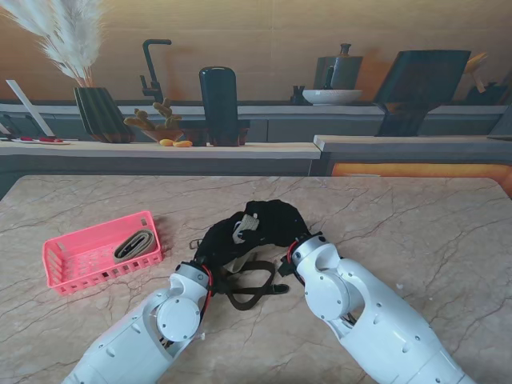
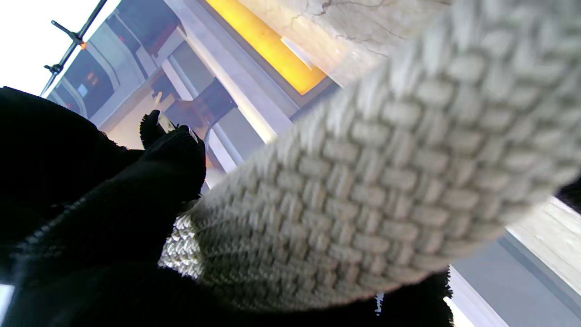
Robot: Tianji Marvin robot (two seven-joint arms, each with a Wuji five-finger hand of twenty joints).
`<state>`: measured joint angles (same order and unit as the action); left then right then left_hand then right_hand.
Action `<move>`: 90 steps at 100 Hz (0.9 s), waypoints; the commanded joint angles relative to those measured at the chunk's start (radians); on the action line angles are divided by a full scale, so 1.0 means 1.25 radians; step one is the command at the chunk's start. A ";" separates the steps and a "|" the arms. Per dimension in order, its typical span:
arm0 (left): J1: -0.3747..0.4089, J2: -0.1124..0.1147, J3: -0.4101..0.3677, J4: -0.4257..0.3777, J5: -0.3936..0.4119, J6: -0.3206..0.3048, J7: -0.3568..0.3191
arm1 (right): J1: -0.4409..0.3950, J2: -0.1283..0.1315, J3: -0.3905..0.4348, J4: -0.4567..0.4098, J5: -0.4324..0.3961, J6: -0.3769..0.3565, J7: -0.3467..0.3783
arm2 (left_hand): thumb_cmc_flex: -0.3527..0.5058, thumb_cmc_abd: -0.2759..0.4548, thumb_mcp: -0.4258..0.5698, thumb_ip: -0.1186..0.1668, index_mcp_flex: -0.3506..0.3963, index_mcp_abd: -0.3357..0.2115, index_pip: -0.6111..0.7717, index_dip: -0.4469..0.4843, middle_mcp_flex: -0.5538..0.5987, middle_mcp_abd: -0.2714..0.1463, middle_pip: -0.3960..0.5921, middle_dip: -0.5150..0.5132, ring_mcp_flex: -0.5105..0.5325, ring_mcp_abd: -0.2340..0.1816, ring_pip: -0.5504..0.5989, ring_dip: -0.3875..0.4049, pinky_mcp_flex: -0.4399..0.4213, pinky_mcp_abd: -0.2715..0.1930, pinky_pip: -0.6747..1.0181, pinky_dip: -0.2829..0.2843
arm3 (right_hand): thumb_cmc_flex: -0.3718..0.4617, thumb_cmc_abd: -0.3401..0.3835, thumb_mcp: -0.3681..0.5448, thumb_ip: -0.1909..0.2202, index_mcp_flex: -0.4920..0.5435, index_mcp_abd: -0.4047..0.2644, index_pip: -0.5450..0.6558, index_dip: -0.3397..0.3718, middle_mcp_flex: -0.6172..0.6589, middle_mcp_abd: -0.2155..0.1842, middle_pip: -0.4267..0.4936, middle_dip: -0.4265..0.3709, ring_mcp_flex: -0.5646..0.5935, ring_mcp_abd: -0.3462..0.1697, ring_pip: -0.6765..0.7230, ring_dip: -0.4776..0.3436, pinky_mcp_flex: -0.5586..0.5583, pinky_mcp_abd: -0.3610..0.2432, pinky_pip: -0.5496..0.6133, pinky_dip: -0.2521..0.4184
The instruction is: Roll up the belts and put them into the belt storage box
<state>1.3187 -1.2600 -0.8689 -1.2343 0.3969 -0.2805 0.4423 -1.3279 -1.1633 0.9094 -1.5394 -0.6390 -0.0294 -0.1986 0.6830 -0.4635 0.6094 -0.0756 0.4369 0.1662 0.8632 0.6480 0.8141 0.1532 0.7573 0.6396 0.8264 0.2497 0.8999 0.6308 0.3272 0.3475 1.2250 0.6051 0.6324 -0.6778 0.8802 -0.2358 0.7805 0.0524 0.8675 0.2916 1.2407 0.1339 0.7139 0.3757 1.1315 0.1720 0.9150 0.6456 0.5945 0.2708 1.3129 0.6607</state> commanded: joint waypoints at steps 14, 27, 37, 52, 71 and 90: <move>-0.009 -0.006 -0.001 -0.013 -0.007 -0.010 -0.009 | -0.032 0.011 0.040 -0.054 -0.008 -0.030 0.023 | -0.046 0.039 -0.046 0.027 -0.075 -0.033 -0.157 -0.065 -0.149 0.017 -0.151 -0.098 -0.150 0.012 -0.122 -0.017 -0.078 0.018 -0.044 0.009 | 0.075 0.026 0.074 -0.004 0.073 -0.217 0.137 0.050 0.015 -0.037 -0.013 0.016 -0.005 -0.030 -0.020 -0.003 -0.007 -0.058 0.007 0.016; -0.007 -0.008 -0.002 -0.015 -0.016 -0.013 -0.010 | -0.045 0.014 0.070 -0.080 0.019 -0.023 0.047 | -0.035 0.040 -0.039 0.029 -0.073 -0.037 -0.156 -0.064 -0.155 0.012 -0.157 -0.104 -0.168 0.007 -0.142 -0.023 -0.084 0.013 -0.047 0.008 | 0.071 0.026 0.078 -0.005 0.072 -0.219 0.136 0.056 0.018 -0.042 -0.021 0.013 -0.004 -0.035 -0.026 -0.004 -0.005 -0.066 0.003 0.016; -0.004 -0.007 -0.004 -0.019 -0.024 -0.017 -0.015 | -0.048 0.014 0.087 -0.089 0.035 -0.024 0.056 | -0.033 0.039 -0.034 0.030 -0.075 -0.042 -0.159 -0.066 -0.157 0.008 -0.162 -0.110 -0.173 0.002 -0.154 -0.026 -0.087 0.009 -0.052 0.006 | 0.067 0.029 0.079 -0.006 0.069 -0.227 0.136 0.060 0.019 -0.049 -0.023 0.013 -0.005 -0.040 -0.030 -0.005 -0.006 -0.072 0.000 0.016; -0.002 -0.006 -0.005 -0.023 -0.039 -0.022 -0.030 | -0.053 0.012 0.103 -0.099 0.053 -0.017 0.055 | 0.000 0.061 -0.006 0.032 -0.060 -0.059 -0.149 -0.062 -0.118 -0.010 -0.159 -0.117 -0.138 -0.030 -0.165 -0.032 -0.056 -0.022 -0.059 -0.003 | 0.061 0.036 0.077 -0.008 0.063 -0.235 0.135 0.066 0.017 -0.056 -0.025 0.015 -0.005 -0.049 -0.035 -0.005 -0.004 -0.082 -0.004 0.017; 0.005 0.003 -0.007 -0.039 -0.105 -0.062 -0.107 | -0.053 0.008 0.108 -0.099 0.074 -0.012 0.051 | 0.159 0.032 -0.028 -0.025 0.026 -0.140 -0.021 -0.052 0.059 -0.049 -0.161 -0.027 -0.008 -0.070 -0.127 -0.026 0.023 -0.078 -0.048 -0.032 | 0.056 0.046 0.069 -0.010 0.055 -0.243 0.133 0.067 0.014 -0.064 -0.026 0.015 -0.006 -0.053 -0.037 -0.004 -0.004 -0.083 -0.005 0.018; 0.012 0.008 -0.009 -0.052 -0.118 -0.081 -0.124 | -0.045 0.004 0.101 -0.081 0.087 -0.013 0.046 | 0.211 0.083 -0.080 -0.042 0.148 -0.147 0.111 -0.089 0.266 -0.069 0.143 0.035 0.234 -0.122 0.139 0.030 0.224 -0.085 0.153 -0.007 | 0.054 0.057 0.053 -0.010 0.043 -0.238 0.133 0.064 0.006 -0.063 -0.024 0.017 -0.009 -0.055 -0.036 -0.001 -0.007 -0.083 -0.009 0.019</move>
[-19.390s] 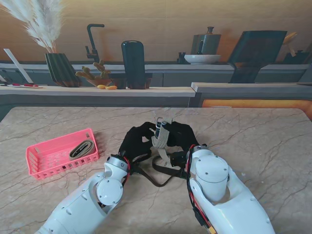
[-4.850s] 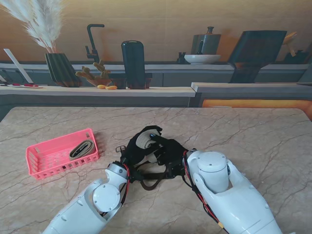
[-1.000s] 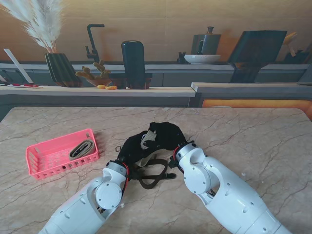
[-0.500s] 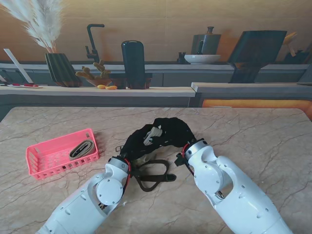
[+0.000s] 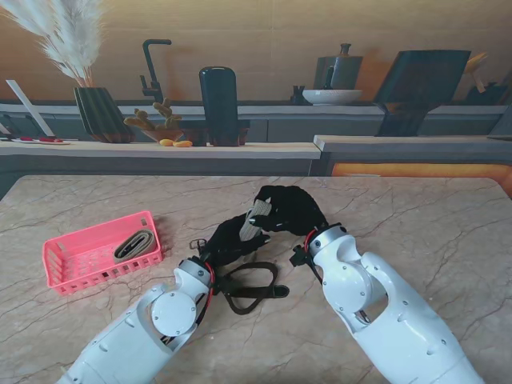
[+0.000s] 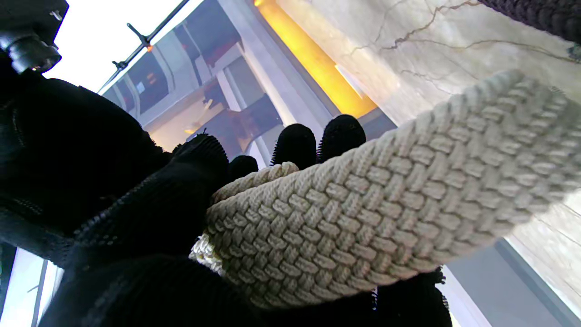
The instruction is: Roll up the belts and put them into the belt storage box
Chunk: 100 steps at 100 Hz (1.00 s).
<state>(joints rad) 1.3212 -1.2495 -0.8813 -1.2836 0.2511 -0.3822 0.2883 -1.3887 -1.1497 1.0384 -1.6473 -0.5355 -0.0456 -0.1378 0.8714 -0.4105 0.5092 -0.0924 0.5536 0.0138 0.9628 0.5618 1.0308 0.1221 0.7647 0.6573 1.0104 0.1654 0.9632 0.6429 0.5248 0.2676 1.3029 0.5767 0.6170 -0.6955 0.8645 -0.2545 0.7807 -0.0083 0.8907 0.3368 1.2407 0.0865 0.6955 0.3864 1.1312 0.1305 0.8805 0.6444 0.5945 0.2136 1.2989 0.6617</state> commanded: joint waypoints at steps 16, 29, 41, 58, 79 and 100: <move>0.010 -0.001 -0.001 -0.015 0.009 0.015 0.009 | 0.003 -0.006 -0.004 0.009 0.012 -0.002 0.002 | 0.089 0.041 0.018 -0.020 0.060 0.054 0.046 -0.007 0.165 -0.062 0.238 0.093 0.191 -0.127 0.204 0.022 0.184 -0.007 0.174 -0.022 | 0.062 0.069 0.051 0.008 0.026 -0.171 0.111 0.012 -0.012 -0.015 0.001 0.013 -0.025 -0.021 0.003 0.012 -0.020 -0.033 -0.007 0.022; 0.008 0.001 -0.001 -0.014 0.014 0.014 0.005 | 0.005 0.002 -0.004 0.007 0.022 -0.005 0.042 | 0.034 -0.027 0.133 0.004 0.076 0.074 0.063 0.023 0.186 -0.065 0.249 0.096 0.211 -0.149 0.211 0.051 0.234 0.006 0.151 -0.020 | -0.028 0.003 0.069 0.017 -0.051 -0.115 0.063 0.009 -0.096 0.011 0.007 0.025 -0.079 -0.016 -0.006 0.023 -0.049 -0.026 -0.030 0.039; 0.006 0.002 0.002 -0.011 0.026 0.005 0.007 | 0.012 0.009 -0.010 0.011 0.028 -0.009 0.080 | 0.022 -0.041 0.160 0.013 0.079 0.067 0.067 0.033 0.192 -0.067 0.256 0.095 0.211 -0.156 0.219 0.054 0.244 0.009 0.145 -0.018 | -0.093 0.016 0.080 0.113 -0.093 -0.053 -0.145 0.154 -0.201 0.033 -0.019 0.026 -0.141 -0.013 -0.034 0.027 -0.075 -0.024 -0.060 0.062; 0.006 0.002 0.002 -0.012 0.028 0.009 0.007 | 0.024 0.008 -0.027 0.027 0.027 -0.017 0.077 | 0.019 -0.043 0.164 0.014 0.080 0.071 0.064 0.033 0.193 -0.067 0.257 0.094 0.211 -0.155 0.221 0.055 0.245 0.010 0.141 -0.017 | -0.008 0.007 0.071 0.025 -0.071 -0.103 0.007 0.043 -0.139 0.007 -0.008 0.017 -0.113 -0.018 -0.024 0.026 -0.065 -0.012 -0.066 0.066; 0.007 -0.005 0.002 -0.007 0.035 0.016 0.035 | 0.025 0.007 -0.027 0.021 0.049 -0.012 0.089 | 0.005 -0.036 0.140 0.010 0.085 0.056 0.050 -0.018 0.176 -0.076 0.228 0.078 0.202 -0.137 0.164 0.036 0.214 0.001 0.106 -0.015 | 0.112 0.034 0.084 0.017 0.068 -0.181 0.117 -0.022 -0.002 -0.011 -0.035 -0.002 -0.044 -0.022 -0.030 0.016 -0.027 -0.013 -0.060 0.058; 0.000 -0.008 -0.002 0.013 0.064 0.009 0.067 | -0.006 0.000 0.015 -0.037 0.170 0.068 0.117 | -0.214 -0.009 0.112 0.032 -0.087 0.066 -0.184 -0.006 -0.135 -0.028 -0.014 0.002 -0.095 0.003 -0.096 0.034 -0.083 0.036 -0.096 0.000 | 0.118 0.024 0.099 0.017 0.074 -0.185 0.128 -0.015 0.008 -0.007 -0.040 0.009 -0.034 -0.019 -0.032 0.015 -0.018 -0.025 -0.050 0.057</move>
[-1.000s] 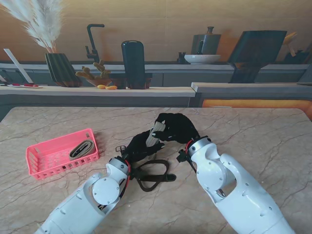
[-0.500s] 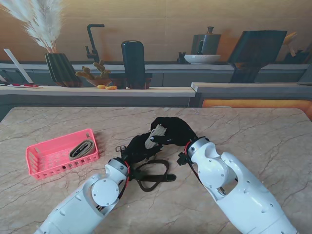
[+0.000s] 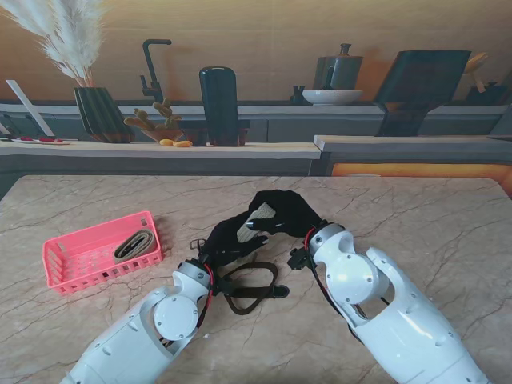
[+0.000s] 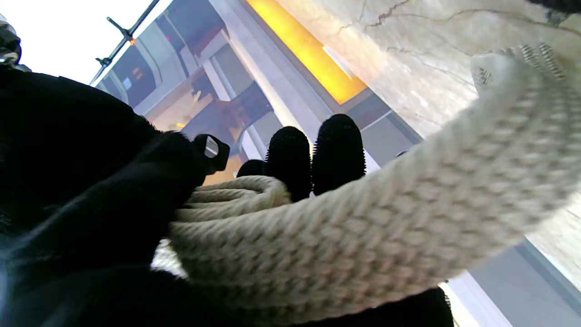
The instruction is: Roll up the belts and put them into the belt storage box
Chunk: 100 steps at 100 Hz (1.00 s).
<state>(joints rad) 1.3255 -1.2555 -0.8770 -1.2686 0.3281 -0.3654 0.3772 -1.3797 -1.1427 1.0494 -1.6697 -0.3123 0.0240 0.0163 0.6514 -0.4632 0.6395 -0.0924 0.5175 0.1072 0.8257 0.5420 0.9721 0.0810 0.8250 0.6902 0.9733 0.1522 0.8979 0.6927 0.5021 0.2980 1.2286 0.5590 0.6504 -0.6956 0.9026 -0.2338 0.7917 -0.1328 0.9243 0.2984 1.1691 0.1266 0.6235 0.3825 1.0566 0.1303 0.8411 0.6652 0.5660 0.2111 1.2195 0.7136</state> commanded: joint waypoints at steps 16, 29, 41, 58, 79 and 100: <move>-0.002 -0.001 -0.012 0.003 0.014 -0.016 0.000 | -0.031 -0.015 0.041 -0.051 0.061 0.077 -0.013 | -0.069 0.039 -0.044 0.033 -0.160 -0.023 -0.182 -0.015 -0.263 0.014 -0.226 -0.115 -0.221 0.024 -0.159 -0.026 -0.177 0.007 -0.111 0.022 | 0.092 0.023 0.072 -0.001 0.065 -0.093 0.101 0.021 0.065 -0.041 0.023 0.025 0.022 -0.019 0.016 0.008 0.001 -0.028 0.023 0.018; 0.000 -0.002 -0.018 0.006 0.018 -0.038 0.007 | -0.044 -0.028 0.065 -0.069 0.123 0.120 -0.039 | -0.082 0.041 -0.051 0.036 -0.210 -0.037 -0.216 -0.028 -0.368 0.014 -0.298 -0.168 -0.326 0.009 -0.268 -0.068 -0.223 -0.011 -0.177 0.016 | 0.091 0.024 0.074 -0.001 0.064 -0.101 0.102 0.026 0.062 -0.045 0.025 0.031 0.017 -0.023 0.022 0.011 -0.003 -0.032 0.026 0.017; -0.001 -0.001 -0.020 0.008 0.023 -0.048 0.010 | -0.056 -0.042 0.088 -0.088 0.204 0.165 -0.062 | -0.090 0.040 -0.047 0.035 -0.230 -0.047 -0.227 -0.035 -0.412 0.015 -0.325 -0.191 -0.375 -0.009 -0.319 -0.092 -0.255 -0.021 -0.223 0.006 | 0.091 0.026 0.074 -0.002 0.063 -0.102 0.102 0.028 0.061 -0.045 0.024 0.033 0.014 -0.022 0.026 0.013 -0.006 -0.035 0.026 0.016; -0.004 -0.004 -0.015 0.012 0.023 -0.039 0.017 | -0.071 -0.064 0.114 -0.115 0.326 0.219 -0.103 | -0.075 0.055 -0.054 0.035 -0.258 -0.042 -0.236 -0.038 -0.457 0.023 -0.338 -0.205 -0.412 -0.018 -0.347 -0.105 -0.275 -0.045 -0.257 -0.003 | 0.090 0.028 0.074 -0.002 0.059 -0.107 0.104 0.031 0.060 -0.047 0.028 0.039 0.012 -0.025 0.033 0.015 -0.006 -0.039 0.031 0.016; -0.009 -0.018 0.000 0.014 0.012 -0.045 0.046 | -0.082 -0.089 0.118 -0.126 0.455 0.270 -0.151 | -0.097 0.084 -0.118 0.033 -0.302 -0.030 -0.317 -0.087 -0.550 0.031 -0.354 -0.244 -0.491 -0.027 -0.376 -0.133 -0.311 -0.081 -0.291 -0.034 | 0.088 0.033 0.071 -0.003 0.054 -0.113 0.104 0.034 0.056 -0.048 0.031 0.043 0.011 -0.029 0.046 0.020 -0.009 -0.046 0.033 0.016; -0.006 -0.030 0.006 0.006 -0.002 -0.058 0.071 | -0.085 -0.116 0.106 -0.114 0.572 0.307 -0.210 | -0.126 0.091 -0.144 0.028 -0.303 -0.016 -0.393 -0.117 -0.586 0.034 -0.349 -0.258 -0.522 -0.038 -0.384 -0.151 -0.322 -0.108 -0.304 -0.063 | 0.091 0.037 0.070 -0.002 0.048 -0.103 0.107 0.037 0.051 -0.039 0.041 0.049 0.010 -0.025 0.082 0.034 -0.013 -0.044 0.041 0.019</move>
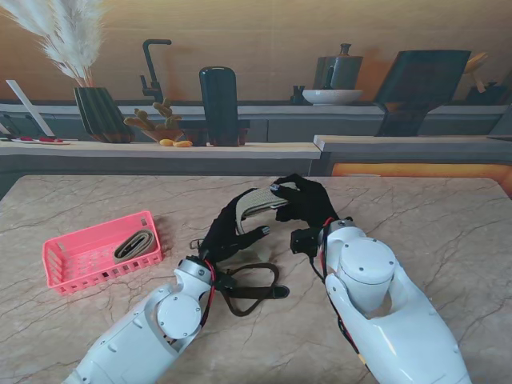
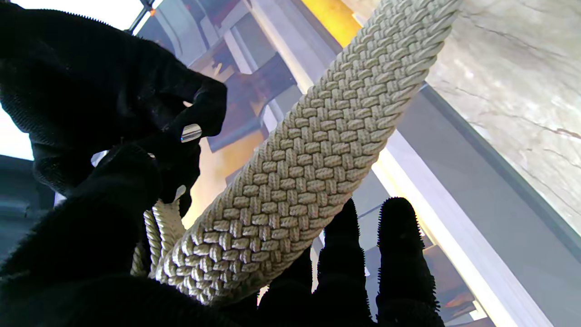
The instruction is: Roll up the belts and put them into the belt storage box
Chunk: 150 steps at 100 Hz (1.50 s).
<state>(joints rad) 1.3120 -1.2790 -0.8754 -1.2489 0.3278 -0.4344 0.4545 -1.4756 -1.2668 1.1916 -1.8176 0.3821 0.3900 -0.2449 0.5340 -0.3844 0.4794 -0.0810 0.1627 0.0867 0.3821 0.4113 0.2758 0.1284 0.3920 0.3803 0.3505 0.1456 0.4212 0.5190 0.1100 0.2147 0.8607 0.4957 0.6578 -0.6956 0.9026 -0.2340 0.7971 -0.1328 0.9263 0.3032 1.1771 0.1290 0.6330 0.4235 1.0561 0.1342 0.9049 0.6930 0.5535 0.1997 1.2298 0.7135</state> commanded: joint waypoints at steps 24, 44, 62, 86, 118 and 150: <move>-0.001 -0.018 0.012 0.000 -0.010 0.004 0.018 | -0.015 -0.033 -0.013 0.020 0.141 0.050 -0.026 | -0.038 0.034 -0.027 0.012 -0.016 -0.006 -0.057 -0.010 -0.030 -0.010 0.004 -0.023 -0.025 -0.045 -0.014 -0.043 -0.007 -0.069 -0.013 -0.035 | 0.097 0.042 0.068 0.000 0.043 -0.086 0.106 0.030 0.035 -0.024 0.051 0.024 0.002 -0.015 0.064 0.025 -0.012 -0.031 0.040 0.022; 0.007 -0.020 0.004 -0.007 -0.022 -0.004 0.024 | -0.018 -0.037 -0.012 0.032 0.211 0.069 -0.024 | -0.058 0.044 -0.022 -0.001 -0.012 -0.014 -0.007 0.022 -0.012 -0.032 0.015 -0.031 -0.013 -0.058 -0.014 -0.071 0.005 -0.090 -0.011 -0.047 | 0.099 0.047 0.063 0.001 0.039 -0.082 0.105 0.029 0.030 -0.023 0.054 0.027 -0.002 -0.015 0.071 0.027 -0.016 -0.032 0.040 0.023; 0.017 -0.021 -0.002 -0.018 -0.026 -0.018 0.030 | -0.006 -0.045 -0.015 0.054 0.265 0.096 -0.035 | -0.072 0.058 -0.017 -0.012 -0.011 -0.057 0.018 0.027 0.003 -0.054 0.018 -0.039 -0.009 -0.061 -0.012 -0.082 0.007 -0.098 -0.010 -0.050 | 0.100 0.055 0.061 0.001 0.033 -0.072 0.101 0.027 0.026 -0.020 0.056 0.031 -0.005 -0.016 0.074 0.028 -0.018 -0.032 0.041 0.024; 0.023 -0.020 -0.006 -0.023 -0.024 -0.031 0.030 | 0.029 -0.057 -0.023 0.108 0.354 0.151 -0.035 | -0.106 0.057 -0.010 -0.024 -0.018 -0.151 0.005 0.013 0.000 -0.065 0.009 -0.050 -0.024 -0.056 -0.017 -0.093 -0.007 -0.086 -0.015 -0.053 | 0.110 0.074 0.064 0.003 0.017 -0.033 0.089 0.026 0.004 0.008 0.077 0.055 -0.024 0.002 0.102 0.042 -0.037 -0.028 0.043 0.031; 0.029 -0.016 -0.006 -0.040 -0.046 0.003 0.006 | 0.044 -0.052 -0.030 0.138 0.375 0.182 0.028 | 0.307 0.243 -0.335 0.013 0.088 -0.148 0.273 0.110 0.107 -0.108 0.023 -0.041 0.016 -0.058 0.004 -0.084 0.003 -0.056 0.020 -0.038 | 0.109 0.093 0.058 0.001 0.009 -0.004 0.071 0.021 -0.004 0.020 0.084 0.063 -0.031 0.009 0.118 0.050 -0.048 -0.022 0.046 0.037; 0.056 -0.017 -0.016 -0.085 -0.148 0.043 -0.036 | 0.047 -0.032 -0.040 0.138 0.205 0.216 0.116 | 0.526 0.346 -0.429 -0.012 0.182 -0.160 0.517 0.185 0.304 -0.115 0.062 -0.022 0.090 -0.073 0.026 -0.069 0.017 -0.024 0.048 -0.024 | 0.017 0.128 -0.094 0.027 -0.065 0.093 -0.027 0.030 -0.102 0.059 0.079 0.033 -0.105 0.042 0.089 0.038 -0.109 -0.013 0.037 0.045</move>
<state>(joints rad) 1.3718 -1.2875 -0.8932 -1.3291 0.1495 -0.3913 0.4173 -1.4089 -1.3115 1.1619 -1.6330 0.6552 0.6574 -0.1068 1.0449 -0.1604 -0.0941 -0.0802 0.3706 -0.0901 0.9725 0.6146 0.6230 0.0049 0.4520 0.3318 0.4490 0.0975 0.4408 0.4201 0.1222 0.1890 0.8947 0.4485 0.6143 -0.5193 0.7652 -0.2568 0.7034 -0.0694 0.8683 0.3135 1.0695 0.1894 0.6943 0.4842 0.9640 0.1739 1.0255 0.7416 0.4309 0.1980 1.2486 0.7363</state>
